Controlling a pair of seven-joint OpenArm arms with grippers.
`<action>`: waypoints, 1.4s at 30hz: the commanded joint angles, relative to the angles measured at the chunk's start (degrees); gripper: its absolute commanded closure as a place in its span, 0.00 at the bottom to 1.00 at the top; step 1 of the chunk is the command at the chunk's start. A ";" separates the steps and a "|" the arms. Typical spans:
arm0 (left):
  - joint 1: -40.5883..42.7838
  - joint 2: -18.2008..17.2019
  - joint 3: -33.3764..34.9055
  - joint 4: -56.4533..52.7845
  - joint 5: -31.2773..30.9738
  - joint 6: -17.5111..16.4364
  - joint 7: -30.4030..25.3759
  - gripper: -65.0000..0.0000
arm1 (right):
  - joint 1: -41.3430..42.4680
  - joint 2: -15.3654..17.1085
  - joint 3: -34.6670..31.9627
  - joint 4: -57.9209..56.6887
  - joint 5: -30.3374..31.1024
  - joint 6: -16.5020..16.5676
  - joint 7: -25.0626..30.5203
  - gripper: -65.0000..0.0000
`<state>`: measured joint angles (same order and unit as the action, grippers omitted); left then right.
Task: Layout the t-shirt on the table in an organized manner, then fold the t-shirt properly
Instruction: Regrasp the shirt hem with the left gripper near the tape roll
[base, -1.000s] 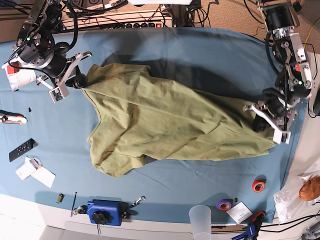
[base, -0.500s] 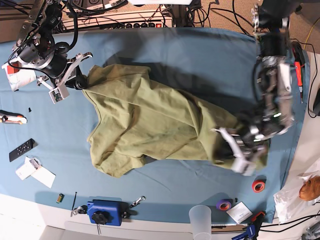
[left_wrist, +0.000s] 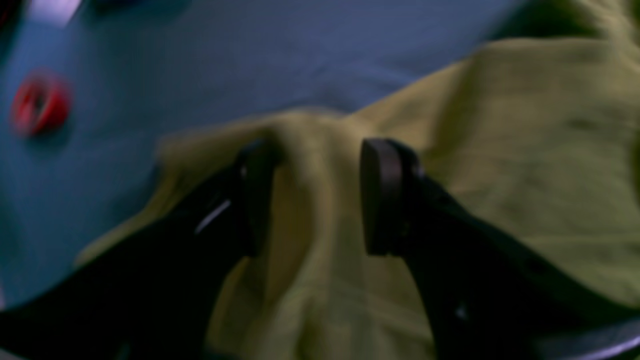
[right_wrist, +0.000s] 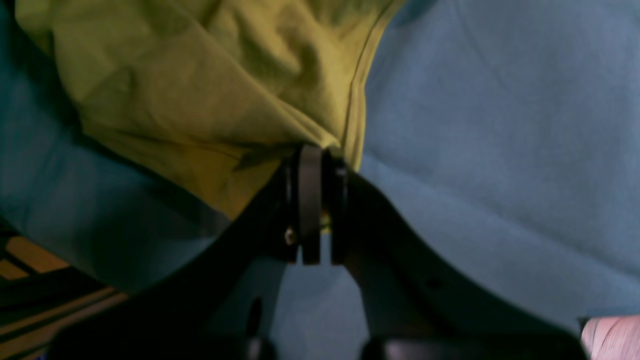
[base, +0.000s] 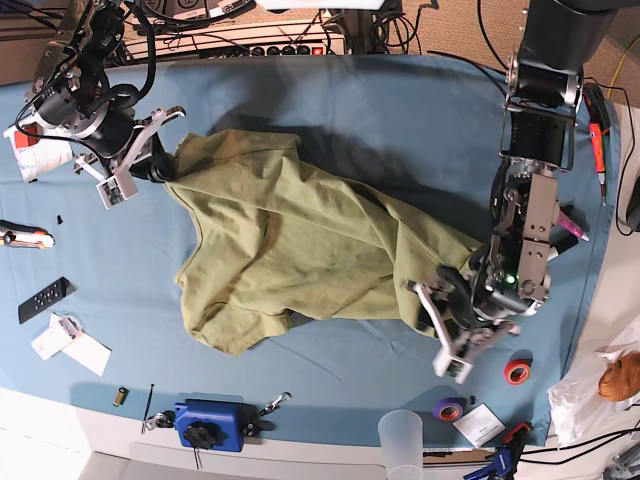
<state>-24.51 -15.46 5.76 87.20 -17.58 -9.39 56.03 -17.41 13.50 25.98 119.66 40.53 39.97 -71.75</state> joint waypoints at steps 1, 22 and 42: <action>-1.81 -0.81 -1.11 2.10 0.81 0.20 -0.24 0.55 | 0.46 0.94 0.37 1.05 0.81 0.03 1.73 1.00; 5.57 -7.08 -17.49 -1.11 -15.61 -14.32 -1.97 0.55 | 0.44 0.96 0.37 1.05 0.15 0.03 1.51 1.00; 4.63 -4.13 -17.57 -12.17 -16.79 -14.47 -3.89 1.00 | 0.44 0.96 0.37 1.05 0.15 0.03 1.53 1.00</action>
<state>-18.15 -18.92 -11.49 73.91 -33.63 -23.62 53.47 -17.30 13.50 25.98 119.66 40.14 39.97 -71.57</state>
